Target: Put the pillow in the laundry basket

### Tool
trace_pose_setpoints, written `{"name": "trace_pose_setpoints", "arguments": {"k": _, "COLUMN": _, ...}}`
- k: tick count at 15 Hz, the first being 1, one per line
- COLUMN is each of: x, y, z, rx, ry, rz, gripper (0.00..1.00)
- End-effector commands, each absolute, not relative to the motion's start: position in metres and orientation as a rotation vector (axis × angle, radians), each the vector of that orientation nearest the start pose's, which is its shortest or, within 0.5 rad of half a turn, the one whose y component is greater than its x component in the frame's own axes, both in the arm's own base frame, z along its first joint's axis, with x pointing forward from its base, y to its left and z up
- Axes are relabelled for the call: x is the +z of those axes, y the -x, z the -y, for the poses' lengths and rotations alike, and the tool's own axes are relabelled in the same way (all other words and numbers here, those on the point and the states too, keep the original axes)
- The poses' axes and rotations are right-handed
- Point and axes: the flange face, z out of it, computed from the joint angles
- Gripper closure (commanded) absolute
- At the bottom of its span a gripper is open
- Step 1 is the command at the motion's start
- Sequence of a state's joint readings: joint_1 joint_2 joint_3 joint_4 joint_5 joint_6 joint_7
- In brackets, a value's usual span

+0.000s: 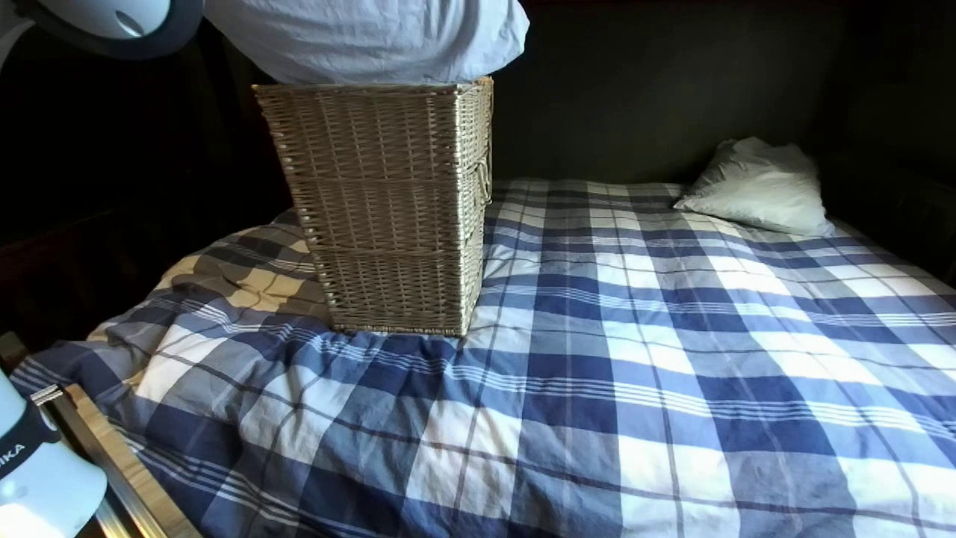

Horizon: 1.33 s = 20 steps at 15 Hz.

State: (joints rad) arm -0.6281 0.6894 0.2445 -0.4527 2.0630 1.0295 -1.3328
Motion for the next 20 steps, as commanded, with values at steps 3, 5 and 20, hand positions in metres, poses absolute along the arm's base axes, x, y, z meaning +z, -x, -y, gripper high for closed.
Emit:
{"name": "trace_pose_setpoints", "arguments": {"k": 3, "x": 0.842, "y": -0.549, "z": 0.164, "rx": -1.59, "ry": 0.516, "rz": 1.47, "gripper": 0.97}}
{"name": "trace_pose_setpoints", "arguments": {"k": 5, "x": 0.833, "y": -0.558, "z": 0.157, "rx": -1.606, "ry": 0.527, "rz": 1.499, "gripper": 0.97}}
{"name": "trace_pose_setpoints", "arguments": {"k": 20, "x": 0.827, "y": -0.548, "z": 0.179, "rx": -1.38, "ry": 1.012, "rz": 1.472, "gripper": 0.04}}
